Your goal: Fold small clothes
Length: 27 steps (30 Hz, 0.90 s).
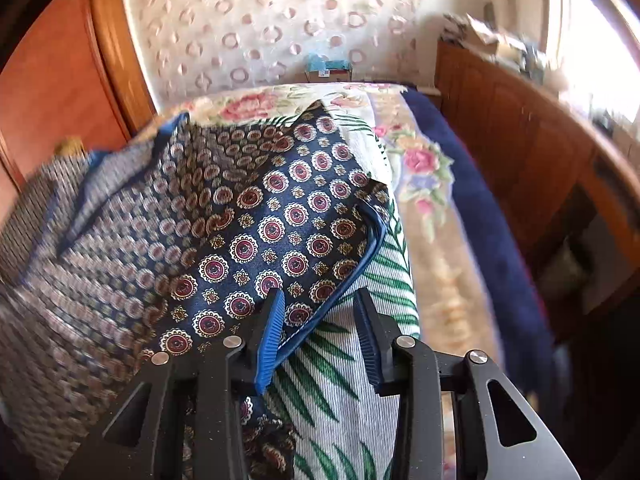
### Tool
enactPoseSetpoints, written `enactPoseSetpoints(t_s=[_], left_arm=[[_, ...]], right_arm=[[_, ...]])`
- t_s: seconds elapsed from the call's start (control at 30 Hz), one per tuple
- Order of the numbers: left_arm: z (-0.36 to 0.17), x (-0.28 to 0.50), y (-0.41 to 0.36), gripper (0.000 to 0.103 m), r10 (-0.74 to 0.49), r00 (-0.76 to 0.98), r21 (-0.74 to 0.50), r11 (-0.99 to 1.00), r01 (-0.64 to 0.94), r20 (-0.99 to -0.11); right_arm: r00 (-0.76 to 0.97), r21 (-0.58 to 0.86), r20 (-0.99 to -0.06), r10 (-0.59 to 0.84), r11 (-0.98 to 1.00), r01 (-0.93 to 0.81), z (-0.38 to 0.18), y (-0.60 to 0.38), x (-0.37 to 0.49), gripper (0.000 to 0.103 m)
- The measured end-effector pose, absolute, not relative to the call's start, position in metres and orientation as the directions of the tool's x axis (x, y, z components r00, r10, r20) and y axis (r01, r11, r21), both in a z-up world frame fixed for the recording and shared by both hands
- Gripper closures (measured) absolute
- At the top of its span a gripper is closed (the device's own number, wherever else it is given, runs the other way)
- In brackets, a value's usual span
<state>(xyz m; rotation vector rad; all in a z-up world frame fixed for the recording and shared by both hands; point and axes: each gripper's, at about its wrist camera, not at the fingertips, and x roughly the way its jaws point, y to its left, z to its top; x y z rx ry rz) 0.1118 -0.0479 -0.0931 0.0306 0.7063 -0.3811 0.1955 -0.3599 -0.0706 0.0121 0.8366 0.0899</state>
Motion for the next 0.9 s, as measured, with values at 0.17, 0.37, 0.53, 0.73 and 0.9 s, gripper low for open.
enactPoseSetpoints(t_s=[0.17, 0.37, 0.53, 0.73, 0.9], left_arm=[[-0.094, 0.110, -0.044, 0.009, -0.331, 0.695, -0.111, 0.933, 0.343, -0.638], [-0.094, 0.108, -0.037, 0.009, -0.325, 0.701, -0.116, 0.937, 0.329, -0.635], [-0.094, 0.109, -0.031, 0.009, -0.320, 0.706, -0.127, 0.941, 0.314, -0.632], [-0.092, 0.107, -0.028, 0.009, -0.313, 0.712, -0.122, 0.944, 0.307, -0.629], [-0.091, 0.106, -0.023, 0.009, -0.306, 0.717, -0.120, 0.947, 0.298, -0.627]], right_arm=[[0.668, 0.009, -0.739, 0.091, 0.992, -0.126, -0.072, -0.349, 0.199, 0.093], [0.692, 0.044, -0.707, 0.149, 0.985, -0.167, -0.062, -0.349, 0.197, 0.100], [0.724, 0.056, -0.656, 0.214, 0.970, -0.236, -0.041, -0.334, 0.192, 0.101], [0.729, 0.072, -0.614, 0.303, 0.941, -0.330, -0.022, -0.304, 0.188, 0.101], [0.734, 0.055, -0.604, 0.311, 0.935, -0.351, -0.019, -0.297, 0.187, 0.086]])
